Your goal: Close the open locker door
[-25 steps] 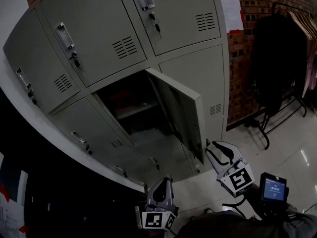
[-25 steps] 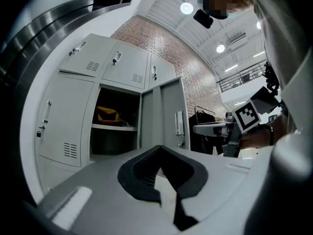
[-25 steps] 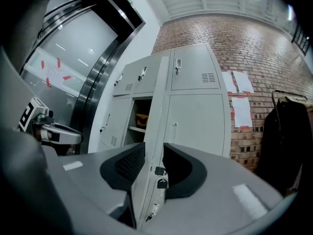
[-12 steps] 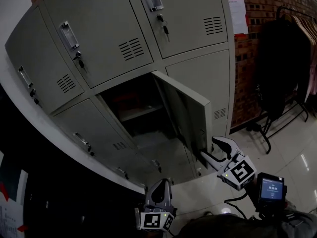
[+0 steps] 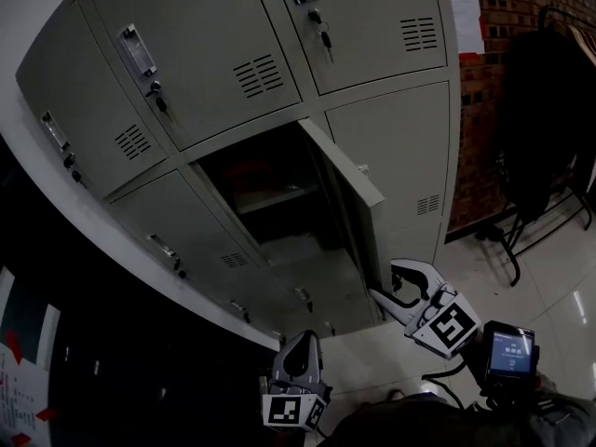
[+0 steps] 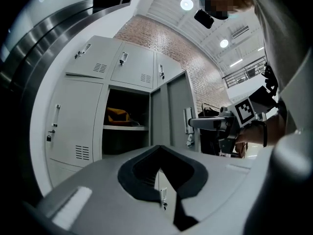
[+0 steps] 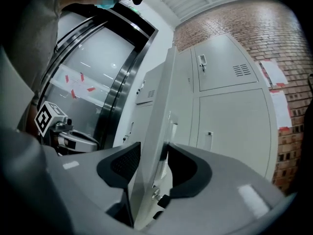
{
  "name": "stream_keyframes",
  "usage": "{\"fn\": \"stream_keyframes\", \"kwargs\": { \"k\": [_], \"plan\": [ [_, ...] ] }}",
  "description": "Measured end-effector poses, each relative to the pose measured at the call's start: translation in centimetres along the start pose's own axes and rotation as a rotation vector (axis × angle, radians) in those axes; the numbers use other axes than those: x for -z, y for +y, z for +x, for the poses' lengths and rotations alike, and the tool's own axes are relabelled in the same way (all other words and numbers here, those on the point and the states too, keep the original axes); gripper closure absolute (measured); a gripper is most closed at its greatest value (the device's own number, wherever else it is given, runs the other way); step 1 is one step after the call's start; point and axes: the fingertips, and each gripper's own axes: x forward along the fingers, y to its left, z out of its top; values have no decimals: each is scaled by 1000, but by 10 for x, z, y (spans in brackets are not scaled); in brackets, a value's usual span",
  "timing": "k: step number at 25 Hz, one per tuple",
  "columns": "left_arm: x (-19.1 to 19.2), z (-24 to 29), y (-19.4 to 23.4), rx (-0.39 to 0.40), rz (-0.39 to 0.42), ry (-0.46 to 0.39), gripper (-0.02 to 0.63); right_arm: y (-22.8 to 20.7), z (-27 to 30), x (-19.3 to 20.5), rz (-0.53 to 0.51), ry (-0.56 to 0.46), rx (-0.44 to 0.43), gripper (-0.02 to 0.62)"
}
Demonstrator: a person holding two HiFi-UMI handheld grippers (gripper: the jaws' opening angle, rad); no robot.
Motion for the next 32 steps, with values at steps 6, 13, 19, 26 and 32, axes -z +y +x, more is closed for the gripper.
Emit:
{"fn": "stream_keyframes", "kwargs": {
  "k": [6,13,19,26,32],
  "plan": [
    [-6,-11,17,-42,15,-11,604,27,17,-4,9,-33,-76,403],
    [-9,-19,67,-64,17,-41,604,59,54,-7,4,-57,-101,416],
    [-14,-19,121,-42,19,-60,604,85,98,-5,-13,-54,-77,428],
    [-13,-13,178,-9,70,-65,604,102,155,-1,-43,-64,-50,436],
    [-15,-9,227,-33,160,-85,604,105,205,12,-74,-36,-3,446]
  ]
}}
